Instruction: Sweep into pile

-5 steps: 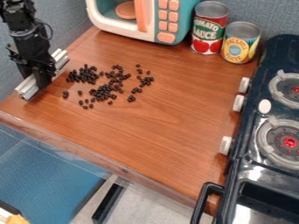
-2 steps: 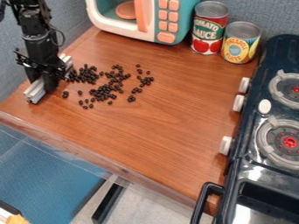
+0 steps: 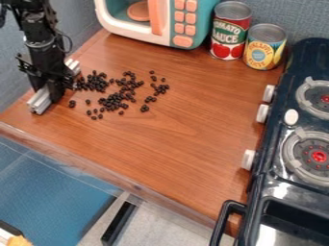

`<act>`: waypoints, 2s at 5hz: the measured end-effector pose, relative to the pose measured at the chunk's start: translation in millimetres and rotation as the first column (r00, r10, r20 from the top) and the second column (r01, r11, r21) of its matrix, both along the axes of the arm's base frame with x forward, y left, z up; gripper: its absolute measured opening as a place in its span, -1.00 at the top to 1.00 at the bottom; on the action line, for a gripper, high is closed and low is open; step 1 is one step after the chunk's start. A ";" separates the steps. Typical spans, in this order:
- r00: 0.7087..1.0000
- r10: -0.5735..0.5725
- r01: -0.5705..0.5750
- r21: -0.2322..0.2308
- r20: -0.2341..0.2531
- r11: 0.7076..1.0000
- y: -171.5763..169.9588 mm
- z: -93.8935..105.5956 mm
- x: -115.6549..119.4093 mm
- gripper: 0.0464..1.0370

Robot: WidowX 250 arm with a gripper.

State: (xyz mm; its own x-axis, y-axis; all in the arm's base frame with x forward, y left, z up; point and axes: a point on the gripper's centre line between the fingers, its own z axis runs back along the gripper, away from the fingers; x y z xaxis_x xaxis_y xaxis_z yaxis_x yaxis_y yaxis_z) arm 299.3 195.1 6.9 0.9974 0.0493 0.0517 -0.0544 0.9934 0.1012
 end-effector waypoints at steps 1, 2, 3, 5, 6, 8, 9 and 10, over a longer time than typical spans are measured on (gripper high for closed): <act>1.000 -0.022 0.022 -0.042 -0.008 0.999 -23.5 -0.3 -6.0 0.31; 0.999 -0.032 0.032 -0.072 -0.005 0.997 -36.6 -1.9 -8.2 0.31; 0.999 -0.038 0.037 -0.091 -0.001 0.995 -47.7 -2.4 -9.1 0.31; 0.995 0.062 -0.051 -0.138 0.073 0.989 -64.8 -2.6 -5.2 0.31; 0.995 0.059 -0.044 -0.165 0.086 0.985 -88.2 -2.0 -1.5 0.31; 0.995 0.052 -0.035 -0.194 0.086 0.980 -117.5 -2.0 -5.0 0.31; 0.994 0.060 -0.040 -0.203 0.091 0.978 -126.3 -1.8 -4.8 0.31; 0.995 0.050 -0.029 -0.215 0.091 0.976 -142.5 -2.0 -4.7 0.31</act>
State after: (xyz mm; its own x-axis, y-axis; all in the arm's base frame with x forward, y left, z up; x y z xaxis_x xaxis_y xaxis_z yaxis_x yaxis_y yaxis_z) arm 294.6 52.7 5.0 0.9855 0.1087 0.1299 -0.0932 0.9884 -0.1200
